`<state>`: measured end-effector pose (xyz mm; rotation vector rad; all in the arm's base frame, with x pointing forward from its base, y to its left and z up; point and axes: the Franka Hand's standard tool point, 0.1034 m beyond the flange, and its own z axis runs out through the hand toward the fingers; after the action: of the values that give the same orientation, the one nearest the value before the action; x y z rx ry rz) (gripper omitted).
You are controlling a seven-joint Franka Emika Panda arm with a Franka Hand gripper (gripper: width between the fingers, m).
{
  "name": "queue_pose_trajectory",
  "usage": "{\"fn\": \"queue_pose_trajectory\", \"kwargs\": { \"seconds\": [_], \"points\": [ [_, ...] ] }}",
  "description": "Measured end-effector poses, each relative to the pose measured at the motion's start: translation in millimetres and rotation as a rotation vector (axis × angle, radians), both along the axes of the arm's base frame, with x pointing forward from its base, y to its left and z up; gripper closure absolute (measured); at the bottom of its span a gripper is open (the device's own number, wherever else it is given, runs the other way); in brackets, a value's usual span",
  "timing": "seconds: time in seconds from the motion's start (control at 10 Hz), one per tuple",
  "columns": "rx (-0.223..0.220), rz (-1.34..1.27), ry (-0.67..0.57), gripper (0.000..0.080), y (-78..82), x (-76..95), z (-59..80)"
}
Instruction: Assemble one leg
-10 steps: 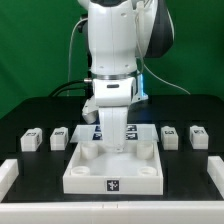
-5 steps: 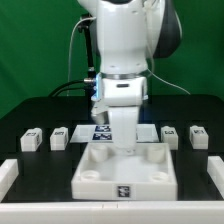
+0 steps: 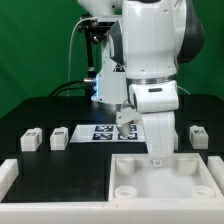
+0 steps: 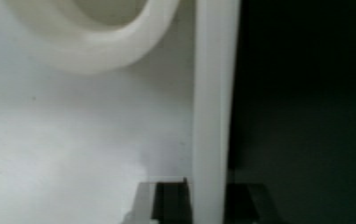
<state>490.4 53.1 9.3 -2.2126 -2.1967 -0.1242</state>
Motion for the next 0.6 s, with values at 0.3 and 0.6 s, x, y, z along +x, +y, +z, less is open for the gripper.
{"fn": "queue_pose_trajectory", "kwargs": {
  "seconds": [0.3, 0.6],
  "points": [
    [0.005, -0.007, 0.004, 0.0741, 1.9, 0.0, -0.2],
    [0.003, -0.03, 0.045, 0.0741, 12.8, 0.1, -0.3]
  ]
}}
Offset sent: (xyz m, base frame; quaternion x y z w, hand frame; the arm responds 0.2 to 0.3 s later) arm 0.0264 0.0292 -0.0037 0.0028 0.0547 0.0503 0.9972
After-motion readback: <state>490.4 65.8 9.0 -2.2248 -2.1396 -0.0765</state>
